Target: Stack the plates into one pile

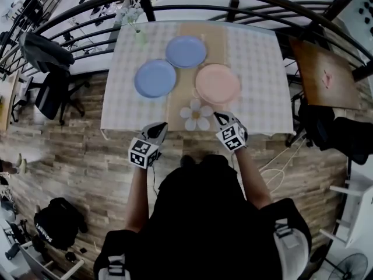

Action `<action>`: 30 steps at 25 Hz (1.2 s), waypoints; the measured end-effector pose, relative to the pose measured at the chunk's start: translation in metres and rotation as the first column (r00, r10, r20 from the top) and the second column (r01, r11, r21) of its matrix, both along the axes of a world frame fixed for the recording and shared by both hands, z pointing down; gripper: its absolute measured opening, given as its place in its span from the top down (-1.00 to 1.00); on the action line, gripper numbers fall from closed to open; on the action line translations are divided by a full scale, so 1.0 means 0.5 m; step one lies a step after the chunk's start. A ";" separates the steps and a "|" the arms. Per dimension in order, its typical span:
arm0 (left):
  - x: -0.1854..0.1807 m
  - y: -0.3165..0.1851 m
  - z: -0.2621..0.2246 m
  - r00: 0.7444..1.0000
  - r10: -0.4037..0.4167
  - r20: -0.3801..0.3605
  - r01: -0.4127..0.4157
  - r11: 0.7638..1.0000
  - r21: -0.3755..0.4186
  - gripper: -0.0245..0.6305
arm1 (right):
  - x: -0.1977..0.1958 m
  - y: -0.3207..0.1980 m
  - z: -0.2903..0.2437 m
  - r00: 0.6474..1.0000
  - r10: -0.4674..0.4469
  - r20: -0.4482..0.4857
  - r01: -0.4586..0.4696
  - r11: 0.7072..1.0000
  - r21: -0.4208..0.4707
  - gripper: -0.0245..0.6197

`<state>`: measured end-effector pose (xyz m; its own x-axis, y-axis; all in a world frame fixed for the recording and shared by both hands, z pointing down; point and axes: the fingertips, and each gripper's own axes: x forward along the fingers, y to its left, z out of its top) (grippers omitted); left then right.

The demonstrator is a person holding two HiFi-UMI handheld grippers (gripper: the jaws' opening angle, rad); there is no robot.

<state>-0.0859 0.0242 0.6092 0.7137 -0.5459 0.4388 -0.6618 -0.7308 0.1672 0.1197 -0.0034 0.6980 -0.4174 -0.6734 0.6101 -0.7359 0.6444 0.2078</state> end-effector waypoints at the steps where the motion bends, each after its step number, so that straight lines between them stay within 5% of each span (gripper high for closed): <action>1: -0.003 -0.003 -0.001 1.000 -0.006 0.000 0.006 1.000 -0.001 0.92 | -0.002 -0.003 0.001 1.000 -0.008 -0.005 0.008 1.000 -0.003 0.92; 19: 0.043 -0.061 -0.034 0.982 -0.185 -0.036 0.185 0.983 0.016 0.92 | 0.054 -0.112 0.045 0.983 -0.179 -0.041 0.176 0.982 -0.073 0.92; 26: 0.075 -0.054 -0.026 0.969 -0.243 -0.043 0.243 0.970 -0.004 0.92 | 0.080 -0.126 0.090 0.922 -0.327 -0.206 0.312 0.944 -0.103 0.92; 30: 0.104 -0.049 -0.007 0.964 -0.265 -0.034 0.265 0.964 -0.023 0.92 | 0.097 -0.126 0.122 0.895 -0.388 -0.219 0.365 0.920 -0.140 0.92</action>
<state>-0.0337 -0.0002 0.6056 0.5604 -0.7100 0.4264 -0.8245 -0.5267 0.2066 0.1680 -0.0664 0.7589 -0.4636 -0.4301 0.7747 -0.3702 0.8883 0.2717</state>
